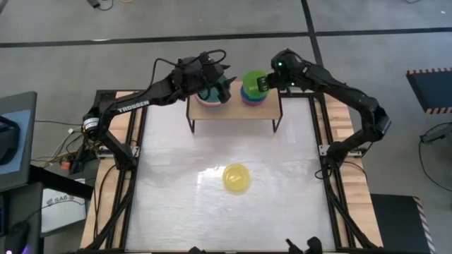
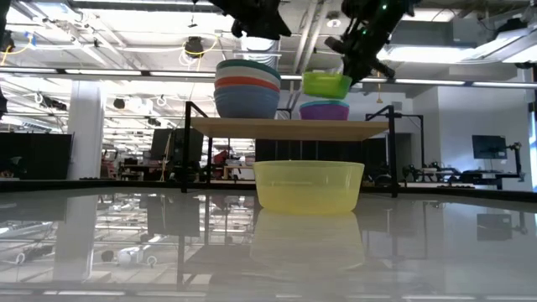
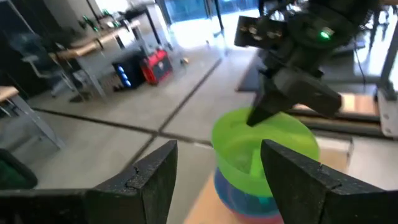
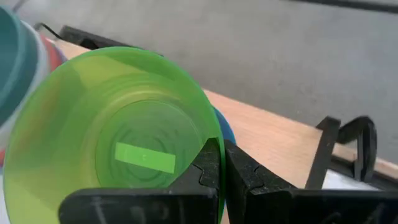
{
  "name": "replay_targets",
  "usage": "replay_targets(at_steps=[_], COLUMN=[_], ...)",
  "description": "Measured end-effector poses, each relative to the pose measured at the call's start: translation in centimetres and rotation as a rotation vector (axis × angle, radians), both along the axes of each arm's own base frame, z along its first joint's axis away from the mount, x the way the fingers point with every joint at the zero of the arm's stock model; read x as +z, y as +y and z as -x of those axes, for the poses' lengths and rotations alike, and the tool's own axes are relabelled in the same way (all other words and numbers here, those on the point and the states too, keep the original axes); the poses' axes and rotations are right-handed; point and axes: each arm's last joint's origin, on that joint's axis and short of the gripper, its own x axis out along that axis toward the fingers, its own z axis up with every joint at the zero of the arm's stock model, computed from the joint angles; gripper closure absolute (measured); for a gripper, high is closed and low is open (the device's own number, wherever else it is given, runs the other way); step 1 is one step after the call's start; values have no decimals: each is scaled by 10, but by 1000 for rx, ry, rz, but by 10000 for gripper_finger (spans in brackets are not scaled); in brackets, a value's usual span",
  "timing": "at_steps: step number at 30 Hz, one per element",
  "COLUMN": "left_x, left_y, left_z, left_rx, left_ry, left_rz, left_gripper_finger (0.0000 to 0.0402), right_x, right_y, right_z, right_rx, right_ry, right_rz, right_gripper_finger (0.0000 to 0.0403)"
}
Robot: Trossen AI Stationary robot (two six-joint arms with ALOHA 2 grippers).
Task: Place and stack bowls onto a shelf
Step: Stack the green bowl on top of the light blue bowl on the shelf
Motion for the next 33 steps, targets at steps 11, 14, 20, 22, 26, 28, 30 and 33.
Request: replay_targets(at_steps=[11,14,20,22,26,28,30,33], left_x=[16,24,37,34,29,28,27,29], left_y=[-17,-21,-26,-28,-29,-30,-32,-36], left_z=[17,26,38,37,37,37,36,34], left_rx=[-36,-37,-36,-39,-57,-73,-89,-107], left_ry=[-27,-38,-66,-44,-13,-13,-16,-36], left_rz=[67,57,41,52,85,116,135,137], left_gripper_finger=[182,182,182,182,182,182,182,182], right_x=[-30,-34,-28,-23,-9,0,7,6], right_y=[-23,-25,-21,-19,-13,-6,-2,1], right_z=[-8,-10,-13,-11,-5,-3,0,-2], right_rx=[-44,-45,-28,-32,-40,-40,-36,-26], right_ry=[18,32,0,-18,-50,-72,-92,-92], right_rz=[-144,-156,-126,-100,-52,-17,0,-1], right_gripper_finger=[344,340,337,337,336,336,336,335])
